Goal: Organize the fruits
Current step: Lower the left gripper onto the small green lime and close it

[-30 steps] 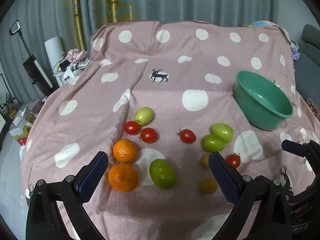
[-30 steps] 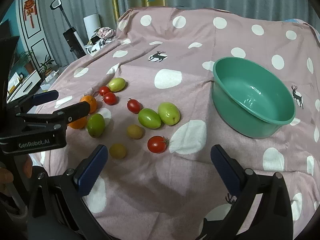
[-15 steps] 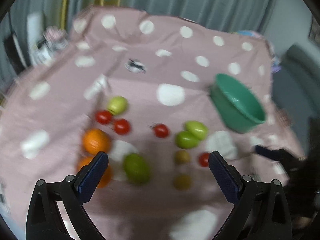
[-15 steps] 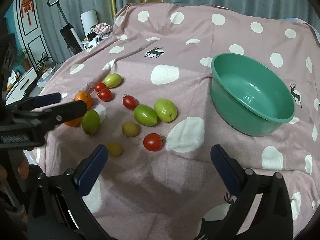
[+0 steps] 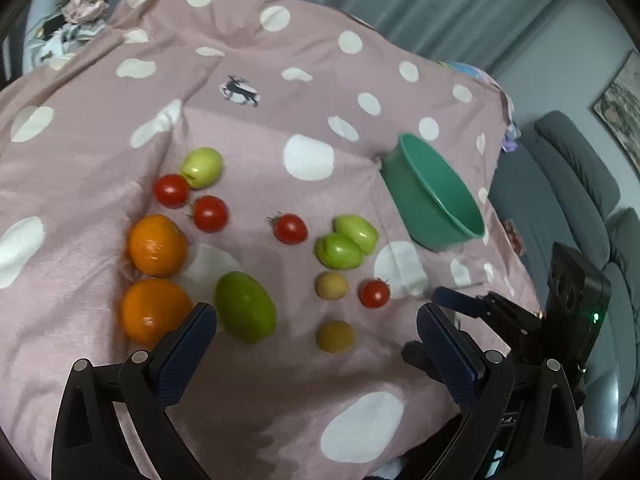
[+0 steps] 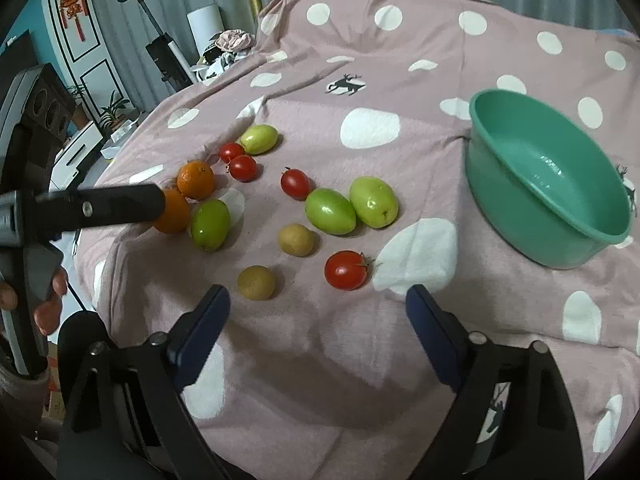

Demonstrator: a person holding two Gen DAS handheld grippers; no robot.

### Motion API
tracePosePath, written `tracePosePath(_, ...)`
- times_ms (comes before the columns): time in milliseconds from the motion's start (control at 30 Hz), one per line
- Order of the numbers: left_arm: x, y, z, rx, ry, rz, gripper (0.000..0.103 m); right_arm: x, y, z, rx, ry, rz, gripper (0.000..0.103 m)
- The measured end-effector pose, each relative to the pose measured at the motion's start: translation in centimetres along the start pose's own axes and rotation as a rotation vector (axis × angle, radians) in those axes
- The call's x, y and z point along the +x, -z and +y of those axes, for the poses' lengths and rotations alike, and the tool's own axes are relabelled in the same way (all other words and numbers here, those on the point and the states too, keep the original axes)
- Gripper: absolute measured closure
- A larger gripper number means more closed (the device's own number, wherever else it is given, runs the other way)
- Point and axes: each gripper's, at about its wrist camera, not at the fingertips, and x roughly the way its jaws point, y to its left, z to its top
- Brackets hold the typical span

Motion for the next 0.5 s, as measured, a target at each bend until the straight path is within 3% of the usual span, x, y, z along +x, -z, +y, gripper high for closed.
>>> tracePosePath(333,3.1,-2.1,-1.2,0.014,0.051,0.032,0.003,0.9,-1.2,-1.8,0.063,-0.061,-0.006,0.032)
tracePosePath(500,4.8,-3.3,-1.3,0.015,0.071,0.065,0.013,2.3,-2.5,-2.2,0.067,-0.105,0.006,0.046)
